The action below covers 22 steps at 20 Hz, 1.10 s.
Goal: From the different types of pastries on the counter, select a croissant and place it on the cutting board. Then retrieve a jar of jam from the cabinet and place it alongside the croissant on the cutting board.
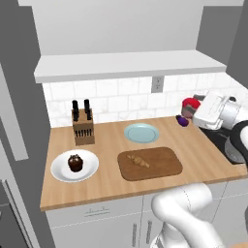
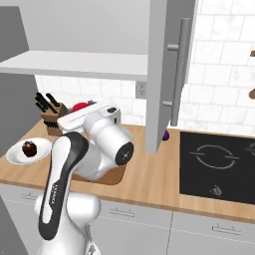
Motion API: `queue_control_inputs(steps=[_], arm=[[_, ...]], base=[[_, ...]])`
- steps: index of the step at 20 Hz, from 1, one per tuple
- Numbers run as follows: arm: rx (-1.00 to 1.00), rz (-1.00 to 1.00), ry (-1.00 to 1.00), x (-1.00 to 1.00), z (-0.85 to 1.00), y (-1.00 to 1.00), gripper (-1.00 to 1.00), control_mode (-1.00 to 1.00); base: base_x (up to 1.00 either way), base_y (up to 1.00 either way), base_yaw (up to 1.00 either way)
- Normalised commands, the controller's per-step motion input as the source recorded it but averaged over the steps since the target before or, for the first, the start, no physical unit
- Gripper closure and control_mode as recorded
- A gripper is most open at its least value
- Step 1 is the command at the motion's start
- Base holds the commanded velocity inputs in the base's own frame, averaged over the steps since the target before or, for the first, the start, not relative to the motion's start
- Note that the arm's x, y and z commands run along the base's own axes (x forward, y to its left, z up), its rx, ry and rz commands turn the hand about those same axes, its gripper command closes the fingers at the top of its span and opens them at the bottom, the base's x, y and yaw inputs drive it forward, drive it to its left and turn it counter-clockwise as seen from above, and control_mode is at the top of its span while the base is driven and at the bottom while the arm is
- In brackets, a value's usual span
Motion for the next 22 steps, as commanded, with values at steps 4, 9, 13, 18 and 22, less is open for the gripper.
queue_control_inputs(steps=[4, 9, 13, 18, 22], arm=[[-0.07, 0.07, 0.25, 0.0, -1.0, 0.09, 1.0, -1.0], [-0.08, 0.1, 0.15, 0.02, -1.0, 0.13, 1.0, -1.0], [0.01, 0.23, -0.07, 0.5, -1.0, 0.18, 1.0, -1.0], [-0.07, 0.41, -0.02, 0.85, -1.0, 0.14, 1.0, -1.0], [-0.14, 0.11, 0.13, 0.5, -0.38, 0.03, 1.0, -1.0]], base=[[0.0, 0.0, 0.0], [0.0, 0.0, 0.0], [0.0, 0.0, 0.0], [0.0, 0.0, 0.0], [0.0, 0.0, 0.0]])
